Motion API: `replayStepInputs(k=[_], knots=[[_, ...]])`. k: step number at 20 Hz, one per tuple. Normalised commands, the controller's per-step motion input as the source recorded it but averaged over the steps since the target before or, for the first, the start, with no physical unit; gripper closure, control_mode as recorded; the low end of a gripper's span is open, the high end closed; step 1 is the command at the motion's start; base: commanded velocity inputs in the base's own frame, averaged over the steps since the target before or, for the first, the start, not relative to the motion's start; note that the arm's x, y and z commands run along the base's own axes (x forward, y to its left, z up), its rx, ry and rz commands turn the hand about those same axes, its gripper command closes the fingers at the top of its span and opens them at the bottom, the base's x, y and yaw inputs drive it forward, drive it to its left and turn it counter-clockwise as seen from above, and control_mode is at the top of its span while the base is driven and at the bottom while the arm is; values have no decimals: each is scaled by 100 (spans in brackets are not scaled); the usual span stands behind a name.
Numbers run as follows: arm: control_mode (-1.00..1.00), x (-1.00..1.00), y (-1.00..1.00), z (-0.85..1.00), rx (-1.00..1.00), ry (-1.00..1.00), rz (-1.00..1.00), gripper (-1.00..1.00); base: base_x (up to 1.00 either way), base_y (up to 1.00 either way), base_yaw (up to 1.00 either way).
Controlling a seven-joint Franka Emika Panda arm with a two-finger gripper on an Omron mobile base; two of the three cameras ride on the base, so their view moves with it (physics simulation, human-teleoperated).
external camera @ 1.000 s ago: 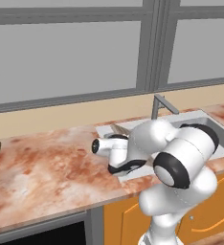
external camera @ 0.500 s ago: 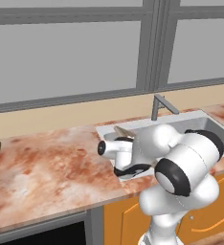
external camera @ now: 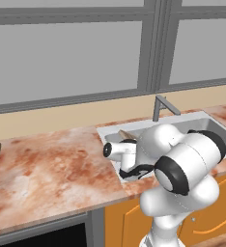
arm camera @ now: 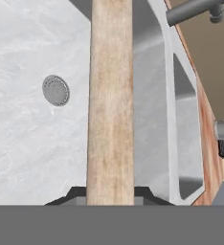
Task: Move the cutting board and knife to the sink. Then move spray from the cabinet to the counter.
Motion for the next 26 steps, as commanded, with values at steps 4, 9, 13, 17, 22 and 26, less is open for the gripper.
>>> replayStepInputs(k=[4,9,13,17,22,26], knots=[[-100,-3,-14,-6,3,0,-5,100,0,0,0],[-100,0,-15,-6,3,0,-2,100,0,0,0],[-100,0,-17,-9,1,1,0,100,0,0,0],[-100,0,-17,-12,1,1,0,100,0,0,0],[-100,0,-10,-14,2,0,0,100,0,0,0],[-100,0,-6,-13,4,0,0,100,0,0,0]])
